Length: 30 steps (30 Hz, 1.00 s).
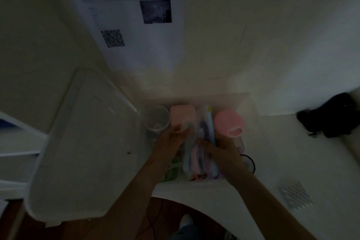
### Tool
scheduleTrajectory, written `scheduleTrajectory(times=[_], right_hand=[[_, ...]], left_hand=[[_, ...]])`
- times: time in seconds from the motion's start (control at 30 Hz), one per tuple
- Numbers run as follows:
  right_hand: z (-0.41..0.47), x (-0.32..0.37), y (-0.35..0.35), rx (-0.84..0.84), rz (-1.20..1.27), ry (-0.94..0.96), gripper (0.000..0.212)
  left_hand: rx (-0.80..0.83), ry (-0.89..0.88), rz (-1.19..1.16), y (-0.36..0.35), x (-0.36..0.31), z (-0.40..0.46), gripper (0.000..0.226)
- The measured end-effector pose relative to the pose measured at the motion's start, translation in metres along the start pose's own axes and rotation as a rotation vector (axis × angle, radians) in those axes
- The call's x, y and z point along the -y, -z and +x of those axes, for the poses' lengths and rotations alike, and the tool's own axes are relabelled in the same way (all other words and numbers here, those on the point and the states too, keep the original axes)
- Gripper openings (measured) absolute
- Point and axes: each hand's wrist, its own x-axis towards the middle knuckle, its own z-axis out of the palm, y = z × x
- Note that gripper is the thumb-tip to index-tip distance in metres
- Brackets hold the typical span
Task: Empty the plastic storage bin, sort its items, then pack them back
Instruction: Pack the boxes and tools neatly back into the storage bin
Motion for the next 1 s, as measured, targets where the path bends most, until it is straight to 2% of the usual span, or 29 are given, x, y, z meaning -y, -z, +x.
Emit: scheduleTrajectory(times=[0.07, 0.17, 0.27, 0.3, 0.33, 0.4, 0.43, 0.5, 0.57, 0.63, 0.67, 0.73, 0.77, 0.8, 0.83, 0.87, 0.93, 1.0], right_hand=[[-0.006, -0.011, -0.005, -0.009, 0.073, -0.096, 0.017], [-0.004, -0.021, 0.000, -0.026, 0.156, -0.275, 0.044], [0.002, -0.025, 0.009, 0.018, 0.144, -0.215, 0.074], [0.003, -0.024, 0.010, 0.037, 0.165, -0.176, 0.071], [0.004, -0.023, 0.009, 0.057, 0.184, -0.148, 0.060], [0.006, -0.025, 0.010, 0.040, 0.234, -0.128, 0.027], [0.006, -0.026, 0.010, -0.001, 0.290, -0.144, 0.017], [0.008, -0.034, 0.015, -0.091, 0.457, -0.204, 0.017], [0.009, -0.033, 0.021, -0.103, 0.549, -0.286, 0.023], [0.007, -0.022, 0.030, -0.050, 0.549, -0.345, 0.019], [0.009, -0.017, 0.036, -0.056, 0.553, -0.332, 0.020], [0.015, -0.011, 0.058, -0.090, 0.554, -0.187, 0.044], [0.017, -0.009, 0.071, -0.089, 0.491, -0.079, 0.058], [0.019, -0.006, 0.083, -0.073, 0.322, 0.043, 0.066], [0.022, -0.003, 0.091, -0.026, 0.094, 0.159, 0.071], [0.025, -0.001, 0.096, 0.047, -0.105, 0.259, 0.075], [0.033, 0.005, 0.097, 0.175, -0.301, 0.384, 0.075], [0.043, 0.010, 0.093, 0.199, -0.410, 0.477, 0.053]], left_hand=[[0.030, 0.002, 0.058, -0.002, 0.011, -0.005, 0.051], [0.050, -0.058, 0.112, 0.001, 0.021, -0.008, 0.030], [0.092, -0.038, 0.117, 0.004, 0.025, -0.006, 0.026], [0.090, -0.023, 0.118, 0.003, 0.026, -0.006, 0.024], [0.083, -0.009, 0.114, 0.003, 0.025, -0.006, 0.024], [0.093, 0.022, 0.096, 0.000, 0.025, -0.005, 0.030], [0.112, 0.053, 0.066, -0.001, 0.026, -0.005, 0.036], [0.165, 0.153, 0.031, 0.006, 0.029, -0.004, 0.045], [0.173, 0.196, 0.052, 0.016, 0.032, -0.006, 0.026], [0.087, 0.200, -0.024, 0.023, 0.029, -0.005, 0.008], [0.031, 0.214, -0.092, 0.027, 0.027, -0.002, 0.007], [-0.007, 0.227, -0.201, 0.027, 0.015, 0.005, 0.027], [0.000, 0.235, -0.213, 0.027, 0.011, 0.009, 0.045], [0.025, 0.246, -0.210, 0.028, 0.008, 0.013, 0.059], [0.060, 0.246, -0.195, 0.027, 0.005, 0.018, 0.062], [0.098, 0.251, -0.179, 0.026, 0.000, 0.019, 0.052], [0.147, 0.263, -0.142, 0.020, -0.009, 0.017, 0.020], [0.157, 0.271, -0.157, 0.017, -0.016, 0.017, 0.014]])
